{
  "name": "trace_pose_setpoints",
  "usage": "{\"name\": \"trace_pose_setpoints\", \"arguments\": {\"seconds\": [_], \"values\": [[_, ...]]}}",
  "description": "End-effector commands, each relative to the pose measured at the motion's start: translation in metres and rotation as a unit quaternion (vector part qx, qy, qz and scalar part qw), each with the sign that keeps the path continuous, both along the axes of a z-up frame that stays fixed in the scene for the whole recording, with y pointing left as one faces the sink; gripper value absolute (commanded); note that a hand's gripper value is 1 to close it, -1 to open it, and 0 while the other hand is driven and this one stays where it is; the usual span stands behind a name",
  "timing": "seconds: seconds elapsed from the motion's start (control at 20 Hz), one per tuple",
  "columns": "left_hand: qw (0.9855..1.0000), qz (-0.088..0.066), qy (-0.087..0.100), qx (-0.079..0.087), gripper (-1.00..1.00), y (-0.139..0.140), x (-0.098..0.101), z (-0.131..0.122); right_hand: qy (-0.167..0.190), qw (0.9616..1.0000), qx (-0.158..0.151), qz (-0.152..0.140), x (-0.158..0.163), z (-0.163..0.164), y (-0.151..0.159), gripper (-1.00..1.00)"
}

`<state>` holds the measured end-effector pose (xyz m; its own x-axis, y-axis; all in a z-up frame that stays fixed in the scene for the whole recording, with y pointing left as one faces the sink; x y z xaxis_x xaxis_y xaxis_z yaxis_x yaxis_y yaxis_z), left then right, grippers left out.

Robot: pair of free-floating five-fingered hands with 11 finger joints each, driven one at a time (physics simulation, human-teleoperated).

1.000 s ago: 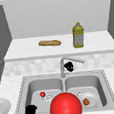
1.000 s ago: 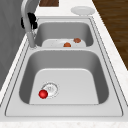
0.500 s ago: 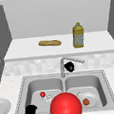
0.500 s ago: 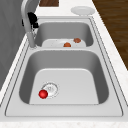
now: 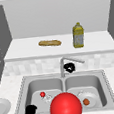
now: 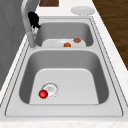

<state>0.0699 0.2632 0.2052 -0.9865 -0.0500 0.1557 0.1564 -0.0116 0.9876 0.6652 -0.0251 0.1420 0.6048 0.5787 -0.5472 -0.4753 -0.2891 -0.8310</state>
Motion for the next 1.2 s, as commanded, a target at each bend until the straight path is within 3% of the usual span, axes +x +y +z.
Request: {"name": "trace_pose_setpoints", "arguments": {"seconds": [0.0,0.15,0.3,0.65,0.9,1.15], "values": [[1.0000,0.000,0.000,0.000,0.00,0.000,0.000,0.000,0.028,0.9996,-0.002,0.001,0.002,0.016,0.031,1.00],[1.0000,0.000,0.000,0.000,0.00,0.000,0.000,0.000,-0.025,0.9993,0.000,-0.029,-0.001,0.012,0.033,1.00],[1.0000,0.000,0.000,0.000,0.00,0.000,0.000,0.000,-0.065,0.9962,-0.002,-0.058,0.001,0.010,0.036,1.00],[1.0000,0.000,0.000,0.000,0.00,0.000,0.000,0.000,-0.144,0.9849,0.006,-0.096,-0.001,0.004,0.034,1.00],[1.0000,0.000,0.000,0.000,0.00,0.000,0.000,0.000,-0.165,0.9809,0.011,-0.103,-0.002,-0.001,0.032,1.00],[1.0000,0.000,0.000,0.000,0.00,0.000,0.000,0.000,-0.164,0.9808,0.013,-0.105,-0.002,-0.006,0.030,1.00]]}}
